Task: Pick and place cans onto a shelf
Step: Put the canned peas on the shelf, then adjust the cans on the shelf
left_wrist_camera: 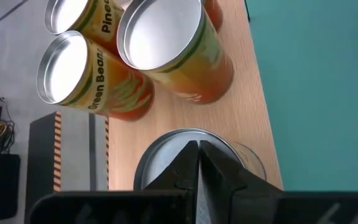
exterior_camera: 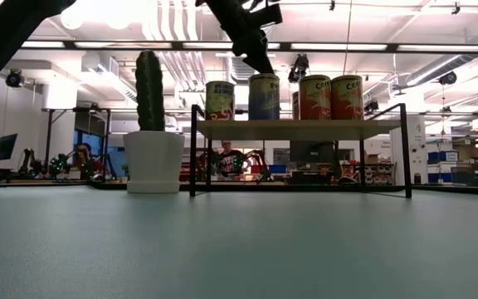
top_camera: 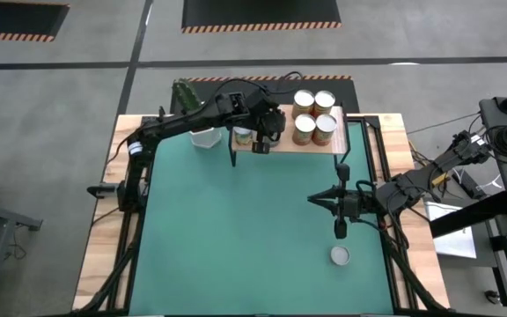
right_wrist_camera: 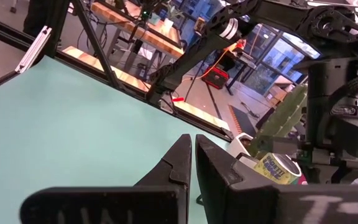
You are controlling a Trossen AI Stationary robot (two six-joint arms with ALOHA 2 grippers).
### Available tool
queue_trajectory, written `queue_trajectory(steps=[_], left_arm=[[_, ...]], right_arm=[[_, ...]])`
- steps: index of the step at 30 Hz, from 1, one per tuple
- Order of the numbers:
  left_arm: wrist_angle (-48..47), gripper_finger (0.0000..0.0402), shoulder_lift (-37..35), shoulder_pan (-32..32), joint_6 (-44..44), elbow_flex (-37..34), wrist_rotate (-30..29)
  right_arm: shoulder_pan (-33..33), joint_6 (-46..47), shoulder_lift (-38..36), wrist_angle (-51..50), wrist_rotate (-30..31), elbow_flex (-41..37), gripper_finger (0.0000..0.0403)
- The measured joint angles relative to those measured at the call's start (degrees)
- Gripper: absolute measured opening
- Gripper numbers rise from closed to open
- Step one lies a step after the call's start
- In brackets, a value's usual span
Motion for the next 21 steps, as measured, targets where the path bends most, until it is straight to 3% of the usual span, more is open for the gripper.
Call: queue_trajectory(steps=[7, 11, 18, 21], left_arm=[[0.29, 0.0000, -0.07, -0.06, -0.60, 0.20, 0.13], [-1.33, 0.0000, -0.13, -0.38, -3.35, 3.98, 0.76], [-8.74, 0.0000, -0.69, -2.33, -7.96, 13.00, 10.38], [-8.89, 0.0000, -3.88, -4.30, -8.54, 10.90, 11.22]], right_arm=[[0.00, -0.02, 0.00, 0.00, 0.00, 0.00, 0.0013], [0.00, -0.02, 0.00, -0.38, 0.00, 0.00, 0.0013], [0.00, 1.98, -0.74, -1.22, 0.02, 0.00, 0.0013], [0.00, 3.44, -0.74, -1.49, 0.55, 0.00, 0.0013]])
